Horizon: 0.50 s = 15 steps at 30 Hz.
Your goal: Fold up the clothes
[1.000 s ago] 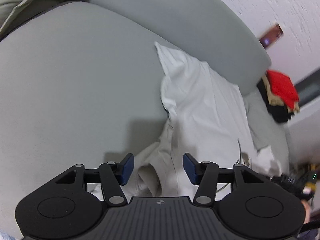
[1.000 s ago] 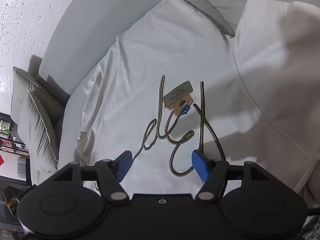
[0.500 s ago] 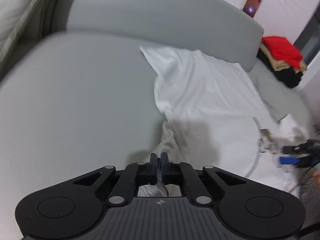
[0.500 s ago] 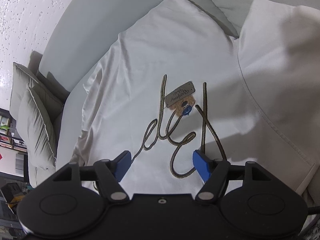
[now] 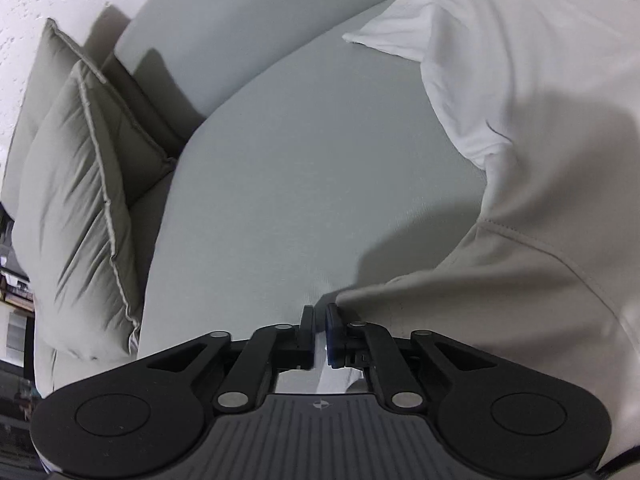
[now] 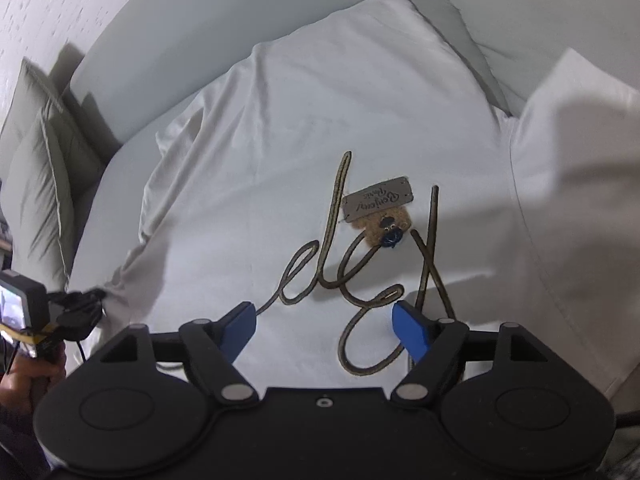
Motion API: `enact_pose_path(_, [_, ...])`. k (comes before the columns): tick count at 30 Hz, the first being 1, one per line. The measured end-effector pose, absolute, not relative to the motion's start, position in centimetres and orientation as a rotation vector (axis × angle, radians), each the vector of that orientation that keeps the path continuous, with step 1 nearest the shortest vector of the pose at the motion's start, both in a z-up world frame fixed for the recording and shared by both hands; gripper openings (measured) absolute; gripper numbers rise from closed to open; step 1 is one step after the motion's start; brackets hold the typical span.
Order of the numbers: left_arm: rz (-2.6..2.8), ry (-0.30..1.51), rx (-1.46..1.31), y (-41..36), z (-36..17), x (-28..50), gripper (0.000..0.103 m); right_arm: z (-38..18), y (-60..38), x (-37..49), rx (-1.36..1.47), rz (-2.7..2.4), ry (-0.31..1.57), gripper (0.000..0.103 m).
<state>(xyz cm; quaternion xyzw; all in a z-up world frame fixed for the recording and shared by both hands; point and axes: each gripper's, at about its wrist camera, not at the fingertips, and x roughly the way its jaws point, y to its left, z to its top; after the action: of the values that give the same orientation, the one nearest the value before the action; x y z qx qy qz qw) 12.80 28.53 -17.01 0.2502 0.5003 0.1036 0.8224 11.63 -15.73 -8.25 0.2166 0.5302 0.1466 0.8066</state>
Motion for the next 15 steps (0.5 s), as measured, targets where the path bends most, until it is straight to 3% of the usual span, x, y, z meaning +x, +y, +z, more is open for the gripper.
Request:
enact_pose_path(1, [0.211,1.055,0.467,29.3,-15.9,12.4,0.024,-7.9,-15.9,11.7,0.456,0.316,1.127,0.074])
enact_pose_path(5, [0.146,0.961,0.223,31.8,-10.5,11.7,0.035,-6.3,-17.2,13.6,0.448,0.314,1.063,0.074])
enact_pose_path(6, [0.124,0.928,0.169,31.9,-9.2,12.3,0.044,-5.8,-17.7,14.5,0.452,0.309,1.039,0.073])
enact_pose_path(8, [0.078,0.874,0.071,31.8,-7.2,13.9,0.052,-5.0,-18.6,16.4,0.459,0.300,0.990,0.069])
enact_pose_path(10, [0.040,0.847,-0.022,31.4,-6.4,16.4,0.073,-4.1,-19.6,18.3,0.467,0.291,0.941,0.060])
enact_pose_path(12, [0.070,0.872,-0.097,31.0,-8.2,19.8,0.075,-3.3,-20.5,20.2,0.474,0.282,0.891,0.042])
enact_pose_path(13, [0.087,0.885,-0.134,30.8,-9.1,21.5,0.067,-2.8,-21.0,21.1,0.477,0.278,0.867,0.031])
enact_pose_path(15, [0.147,0.921,-0.211,30.8,-11.8,24.5,0.056,-4.7,-21.1,23.9,0.479,0.248,0.867,0.030])
